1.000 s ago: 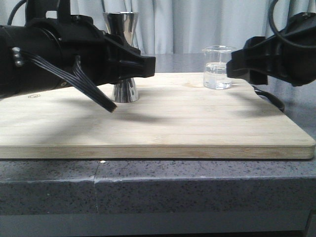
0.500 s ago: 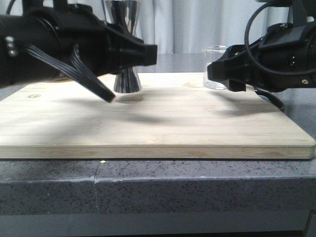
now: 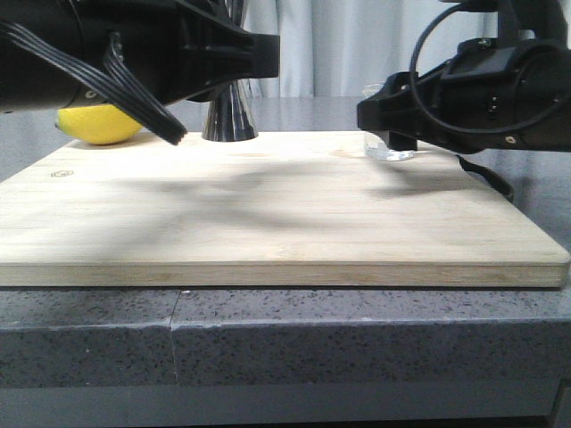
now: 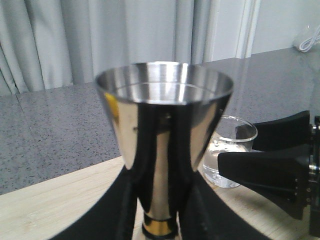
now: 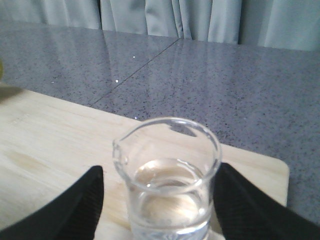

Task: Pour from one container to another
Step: 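Close left gripper on the jigger and right gripper on the beaker, lift, then raise the beaker with the right gripper above the jigger's upper cup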

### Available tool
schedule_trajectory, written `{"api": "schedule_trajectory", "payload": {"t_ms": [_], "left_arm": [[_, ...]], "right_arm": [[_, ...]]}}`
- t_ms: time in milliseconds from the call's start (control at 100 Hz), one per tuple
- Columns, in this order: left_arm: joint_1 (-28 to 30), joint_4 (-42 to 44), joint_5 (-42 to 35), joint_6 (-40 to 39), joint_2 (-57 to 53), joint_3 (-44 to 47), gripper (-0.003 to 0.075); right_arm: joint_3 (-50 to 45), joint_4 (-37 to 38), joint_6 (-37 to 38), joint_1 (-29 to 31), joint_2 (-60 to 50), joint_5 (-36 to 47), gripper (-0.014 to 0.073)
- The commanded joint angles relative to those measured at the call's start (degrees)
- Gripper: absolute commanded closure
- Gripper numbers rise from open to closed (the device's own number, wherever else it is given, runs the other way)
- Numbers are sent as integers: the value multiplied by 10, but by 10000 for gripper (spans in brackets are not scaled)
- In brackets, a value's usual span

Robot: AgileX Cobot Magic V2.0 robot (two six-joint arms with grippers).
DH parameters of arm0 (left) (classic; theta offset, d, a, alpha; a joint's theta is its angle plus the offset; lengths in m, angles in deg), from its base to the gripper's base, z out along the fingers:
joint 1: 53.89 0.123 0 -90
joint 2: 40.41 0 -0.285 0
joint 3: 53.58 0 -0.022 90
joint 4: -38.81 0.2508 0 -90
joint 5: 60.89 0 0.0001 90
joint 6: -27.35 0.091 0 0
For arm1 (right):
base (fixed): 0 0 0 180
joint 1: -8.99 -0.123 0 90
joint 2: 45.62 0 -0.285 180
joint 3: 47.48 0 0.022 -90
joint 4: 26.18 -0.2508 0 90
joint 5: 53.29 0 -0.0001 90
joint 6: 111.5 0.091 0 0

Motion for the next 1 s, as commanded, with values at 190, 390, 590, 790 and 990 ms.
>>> {"api": "schedule_trajectory", "payload": {"t_ms": [190, 390, 590, 790, 990], "left_arm": [[0, 10, -39, -8, -24, -14, 739], [0, 10, -38, -8, -24, -14, 739], [0, 10, -38, -8, -24, -14, 739], [0, 10, -37, -8, -24, -14, 739], [0, 10, -33, -12, -24, -14, 739]], "right_arm": [[50, 11, -2, 2, 28, 46, 168], [50, 11, -3, 2, 36, 50, 213], [50, 11, -3, 2, 36, 60, 365], [50, 32, -3, 2, 32, 63, 437], [50, 96, -9, 2, -20, 60, 437]]}}
